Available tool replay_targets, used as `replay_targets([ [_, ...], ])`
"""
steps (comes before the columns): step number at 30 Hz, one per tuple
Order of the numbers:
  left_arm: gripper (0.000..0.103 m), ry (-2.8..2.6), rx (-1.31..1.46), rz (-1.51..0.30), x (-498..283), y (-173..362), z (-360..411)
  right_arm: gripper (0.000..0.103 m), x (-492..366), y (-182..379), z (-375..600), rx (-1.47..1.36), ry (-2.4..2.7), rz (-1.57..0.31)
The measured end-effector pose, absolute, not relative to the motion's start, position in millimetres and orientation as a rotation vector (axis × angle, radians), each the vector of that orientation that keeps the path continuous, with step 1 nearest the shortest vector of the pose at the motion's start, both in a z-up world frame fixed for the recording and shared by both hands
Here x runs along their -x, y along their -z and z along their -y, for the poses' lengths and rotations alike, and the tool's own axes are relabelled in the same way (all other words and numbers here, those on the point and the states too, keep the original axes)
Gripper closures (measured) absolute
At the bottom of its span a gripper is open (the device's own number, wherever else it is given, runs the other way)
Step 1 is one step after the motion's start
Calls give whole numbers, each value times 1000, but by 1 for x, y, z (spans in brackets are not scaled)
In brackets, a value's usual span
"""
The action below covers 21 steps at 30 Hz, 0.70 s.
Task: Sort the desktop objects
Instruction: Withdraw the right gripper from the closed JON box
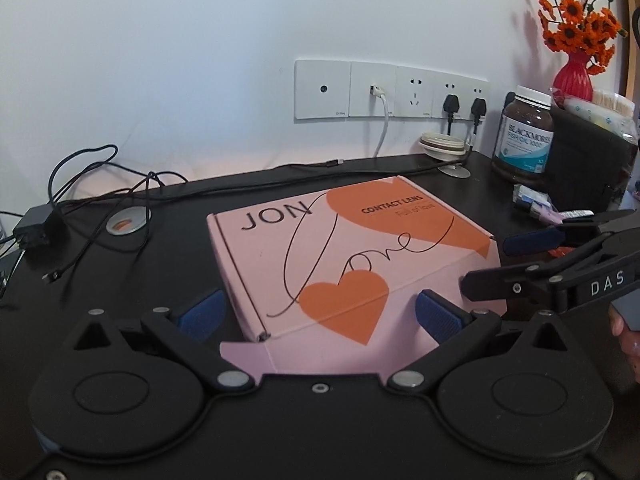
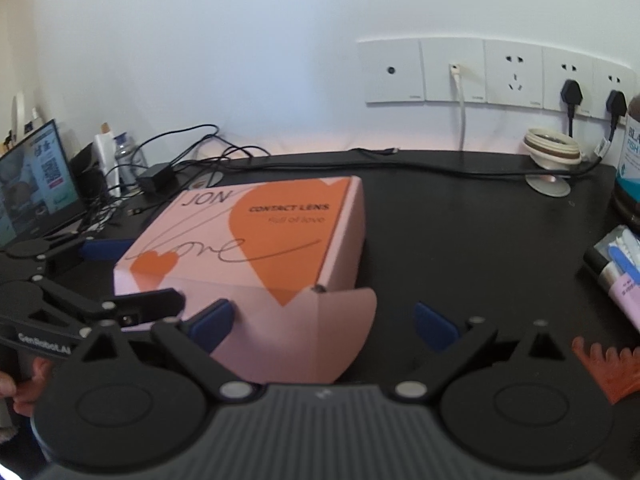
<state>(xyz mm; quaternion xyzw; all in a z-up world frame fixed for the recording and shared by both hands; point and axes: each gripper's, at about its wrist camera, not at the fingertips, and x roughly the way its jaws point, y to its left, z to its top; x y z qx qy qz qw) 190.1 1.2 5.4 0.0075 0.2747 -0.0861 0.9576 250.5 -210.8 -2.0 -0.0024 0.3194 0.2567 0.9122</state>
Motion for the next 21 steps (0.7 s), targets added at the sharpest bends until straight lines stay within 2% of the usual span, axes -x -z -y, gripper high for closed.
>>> replay_targets([
  [9, 0, 133, 39, -533, -203, -13, -14, 9, -283, -12, 219, -118, -539, -647],
  [16, 0, 31, 69, -535, -211, -13, -30, 9, -312, -9, 188, -74, -520, -667],
  [21, 0, 12, 19, -509, -211, -13, -24, 1, -313, -9, 184, -27, -505, -660],
])
